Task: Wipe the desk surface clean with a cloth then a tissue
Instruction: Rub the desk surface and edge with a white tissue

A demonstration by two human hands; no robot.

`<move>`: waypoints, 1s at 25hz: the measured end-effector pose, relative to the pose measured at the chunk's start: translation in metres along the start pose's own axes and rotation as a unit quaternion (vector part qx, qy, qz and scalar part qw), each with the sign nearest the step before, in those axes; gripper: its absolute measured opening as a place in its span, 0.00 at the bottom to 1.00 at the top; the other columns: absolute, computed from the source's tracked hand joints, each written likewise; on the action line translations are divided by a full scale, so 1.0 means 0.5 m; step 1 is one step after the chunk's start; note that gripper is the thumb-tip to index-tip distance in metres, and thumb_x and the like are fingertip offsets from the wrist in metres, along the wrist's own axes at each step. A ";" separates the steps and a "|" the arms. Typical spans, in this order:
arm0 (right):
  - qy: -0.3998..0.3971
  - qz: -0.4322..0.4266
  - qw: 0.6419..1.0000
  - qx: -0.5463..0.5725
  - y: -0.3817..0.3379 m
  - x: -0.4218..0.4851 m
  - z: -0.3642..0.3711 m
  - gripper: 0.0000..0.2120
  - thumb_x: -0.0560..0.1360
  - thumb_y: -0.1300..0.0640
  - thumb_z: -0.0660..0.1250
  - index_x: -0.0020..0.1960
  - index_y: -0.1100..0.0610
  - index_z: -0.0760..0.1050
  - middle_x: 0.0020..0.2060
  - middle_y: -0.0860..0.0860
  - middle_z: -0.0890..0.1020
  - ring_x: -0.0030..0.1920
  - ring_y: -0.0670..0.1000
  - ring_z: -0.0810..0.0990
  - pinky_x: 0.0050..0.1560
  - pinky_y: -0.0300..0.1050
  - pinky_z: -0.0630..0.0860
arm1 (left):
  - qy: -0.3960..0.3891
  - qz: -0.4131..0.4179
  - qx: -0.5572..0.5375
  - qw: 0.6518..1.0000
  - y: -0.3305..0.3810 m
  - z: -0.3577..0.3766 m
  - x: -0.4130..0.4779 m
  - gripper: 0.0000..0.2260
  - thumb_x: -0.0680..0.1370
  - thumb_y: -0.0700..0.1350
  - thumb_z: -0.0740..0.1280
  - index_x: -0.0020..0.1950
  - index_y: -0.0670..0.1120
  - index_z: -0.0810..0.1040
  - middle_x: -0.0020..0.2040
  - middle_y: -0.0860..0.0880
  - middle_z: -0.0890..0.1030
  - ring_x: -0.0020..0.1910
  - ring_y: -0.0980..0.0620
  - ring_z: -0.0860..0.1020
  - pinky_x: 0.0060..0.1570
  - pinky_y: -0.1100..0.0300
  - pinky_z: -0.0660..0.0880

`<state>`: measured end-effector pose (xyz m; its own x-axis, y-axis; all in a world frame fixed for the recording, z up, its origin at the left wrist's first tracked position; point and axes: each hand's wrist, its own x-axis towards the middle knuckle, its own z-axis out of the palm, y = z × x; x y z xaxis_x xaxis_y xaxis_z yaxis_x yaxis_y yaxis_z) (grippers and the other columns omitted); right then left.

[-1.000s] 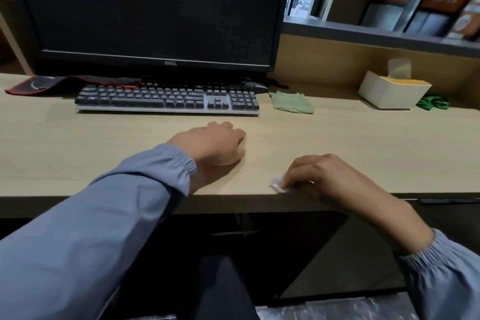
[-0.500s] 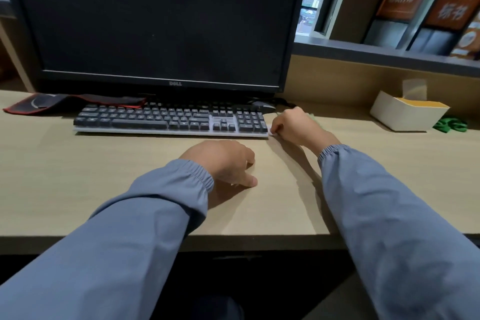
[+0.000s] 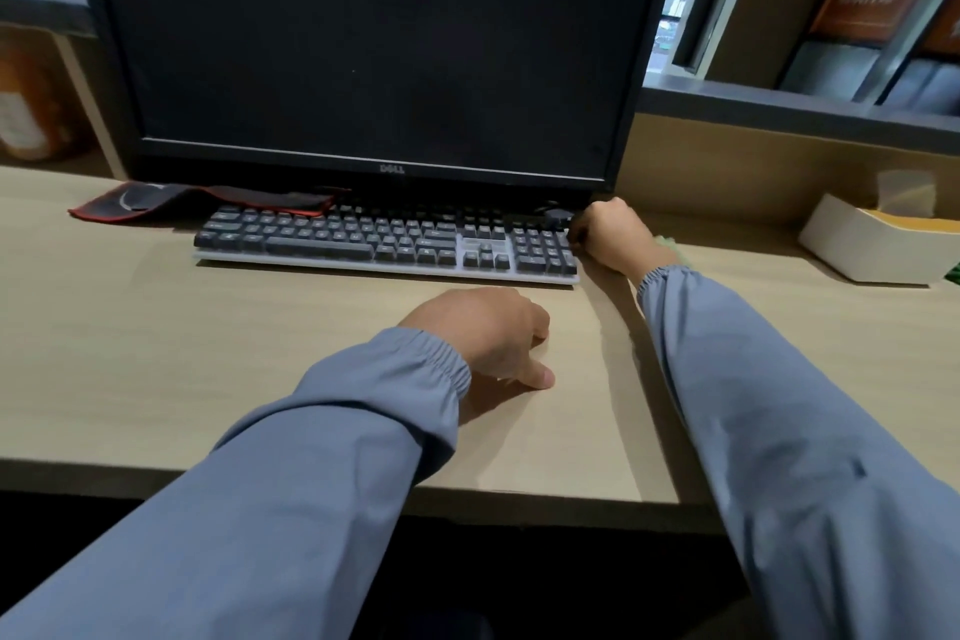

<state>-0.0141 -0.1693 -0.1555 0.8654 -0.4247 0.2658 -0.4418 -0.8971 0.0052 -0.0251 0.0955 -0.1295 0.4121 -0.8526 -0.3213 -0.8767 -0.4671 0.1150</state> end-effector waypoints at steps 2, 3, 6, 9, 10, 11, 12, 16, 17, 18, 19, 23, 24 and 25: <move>-0.019 -0.014 1.000 -0.003 0.005 -0.016 -0.010 0.16 0.75 0.67 0.64 0.47 0.50 0.86 0.48 0.53 0.86 0.48 0.57 0.82 0.50 0.46 0.78 | -0.003 -0.001 0.000 1.000 0.003 0.000 -0.001 0.30 0.81 0.63 0.67 0.80 0.53 0.68 0.74 0.50 0.72 0.69 0.44 0.74 0.59 0.50 0.72; -0.029 -0.026 0.999 -0.008 0.007 -0.029 -0.019 0.15 0.75 0.67 0.65 0.46 0.50 0.86 0.47 0.52 0.86 0.48 0.56 0.82 0.49 0.46 0.78 | -0.002 -0.001 -0.001 1.000 0.004 -0.003 0.000 0.30 0.81 0.63 0.67 0.80 0.53 0.67 0.74 0.50 0.72 0.70 0.44 0.74 0.58 0.51 0.71; -0.046 -0.066 0.997 -0.003 -0.013 -0.111 -0.051 0.13 0.74 0.67 0.66 0.46 0.53 0.86 0.45 0.50 0.86 0.47 0.54 0.82 0.46 0.41 0.72 | 0.000 -0.009 -0.002 1.000 0.001 -0.007 -0.001 0.30 0.81 0.62 0.68 0.80 0.54 0.67 0.76 0.49 0.70 0.70 0.44 0.73 0.60 0.51 0.70; -0.040 -0.099 0.994 0.030 -0.022 -0.234 -0.083 0.11 0.75 0.65 0.68 0.47 0.54 0.86 0.46 0.50 0.86 0.46 0.52 0.82 0.47 0.40 0.74 | 0.008 -0.017 0.005 1.000 0.009 -0.002 -0.003 0.30 0.80 0.63 0.68 0.80 0.55 0.67 0.77 0.49 0.70 0.71 0.43 0.73 0.65 0.48 0.71; -0.039 -0.109 0.992 0.042 -0.025 -0.281 -0.093 0.10 0.76 0.64 0.68 0.48 0.53 0.86 0.46 0.49 0.85 0.46 0.51 0.82 0.47 0.40 0.76 | 0.010 -0.018 0.013 1.000 0.012 0.001 -0.005 0.30 0.80 0.63 0.68 0.79 0.56 0.67 0.77 0.49 0.70 0.71 0.43 0.73 0.67 0.47 0.72; -0.042 -0.120 0.991 0.048 -0.030 -0.328 -0.102 0.09 0.77 0.63 0.69 0.48 0.52 0.86 0.46 0.48 0.85 0.45 0.50 0.81 0.48 0.41 0.77 | 0.010 -0.022 0.016 1.000 0.015 0.004 -0.006 0.30 0.80 0.63 0.68 0.79 0.56 0.68 0.77 0.49 0.71 0.71 0.43 0.73 0.68 0.45 0.72; -0.046 -0.131 0.989 0.051 -0.036 -0.375 -0.112 0.08 0.77 0.61 0.69 0.49 0.51 0.86 0.45 0.47 0.84 0.44 0.48 0.80 0.48 0.42 0.79 | 0.010 -0.025 0.018 0.999 0.016 0.005 -0.006 0.30 0.80 0.63 0.68 0.79 0.56 0.68 0.77 0.49 0.71 0.71 0.43 0.73 0.69 0.44 0.72; -0.039 -0.183 0.977 0.098 -0.057 -0.565 -0.136 0.11 0.76 0.55 0.62 0.45 0.52 0.84 0.41 0.49 0.82 0.42 0.52 0.80 0.40 0.49 0.79 | 0.003 -0.032 0.044 0.998 0.034 -0.006 -0.017 0.28 0.81 0.61 0.67 0.79 0.53 0.68 0.75 0.47 0.73 0.69 0.43 0.75 0.63 0.50 0.73; -0.031 -0.188 0.975 0.112 -0.056 -0.600 -0.141 0.13 0.75 0.54 0.59 0.45 0.52 0.83 0.42 0.49 0.82 0.42 0.53 0.80 0.40 0.48 0.78 | 0.000 -0.033 0.067 0.997 0.045 -0.009 -0.018 0.27 0.82 0.60 0.67 0.78 0.50 0.69 0.74 0.46 0.74 0.67 0.43 0.76 0.59 0.52 0.72; -0.028 -0.187 0.975 0.121 -0.052 -0.620 -0.145 0.14 0.75 0.53 0.58 0.45 0.52 0.83 0.43 0.49 0.83 0.43 0.54 0.81 0.40 0.47 0.77 | -0.003 -0.032 0.084 0.996 0.057 -0.012 -0.019 0.25 0.83 0.57 0.66 0.78 0.47 0.70 0.72 0.45 0.76 0.66 0.43 0.77 0.57 0.54 0.72; -0.024 -0.187 0.974 0.126 -0.048 -0.628 -0.146 0.14 0.75 0.53 0.59 0.46 0.52 0.83 0.43 0.49 0.83 0.44 0.53 0.81 0.40 0.46 0.77 | -0.006 -0.029 0.092 0.995 0.071 -0.014 -0.016 0.23 0.84 0.54 0.66 0.77 0.45 0.71 0.70 0.44 0.78 0.64 0.43 0.78 0.54 0.56 0.74; -0.043 -0.155 0.982 0.104 -0.045 -0.568 -0.139 0.07 0.74 0.62 0.70 0.44 0.53 0.85 0.41 0.49 0.82 0.41 0.52 0.81 0.41 0.47 0.78 | -0.011 0.013 0.036 0.999 0.124 -0.017 0.010 0.21 0.85 0.44 0.64 0.78 0.44 0.70 0.71 0.42 0.78 0.63 0.44 0.80 0.43 0.61 0.76; -0.052 -0.133 0.986 0.086 -0.041 -0.539 -0.137 0.06 0.75 0.61 0.71 0.45 0.52 0.85 0.42 0.49 0.83 0.42 0.51 0.81 0.43 0.47 0.79 | -0.012 0.021 0.040 0.999 0.134 -0.017 0.015 0.20 0.85 0.46 0.63 0.76 0.44 0.72 0.72 0.42 0.78 0.65 0.43 0.78 0.49 0.59 0.78; -0.054 -0.111 0.990 0.070 -0.032 -0.507 -0.133 0.06 0.76 0.60 0.71 0.47 0.51 0.86 0.43 0.47 0.83 0.43 0.50 0.80 0.45 0.46 0.79 | -0.018 0.024 0.056 0.998 0.139 -0.015 0.019 0.21 0.86 0.49 0.62 0.77 0.43 0.72 0.73 0.43 0.76 0.68 0.43 0.77 0.57 0.55 0.76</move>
<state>-0.2418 -0.0390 -0.1587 0.9612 -0.2180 0.1692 -0.2064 -0.9749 -0.0838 -0.0803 0.0532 -0.1173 0.3621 -0.8629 -0.3525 -0.9180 -0.3957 0.0255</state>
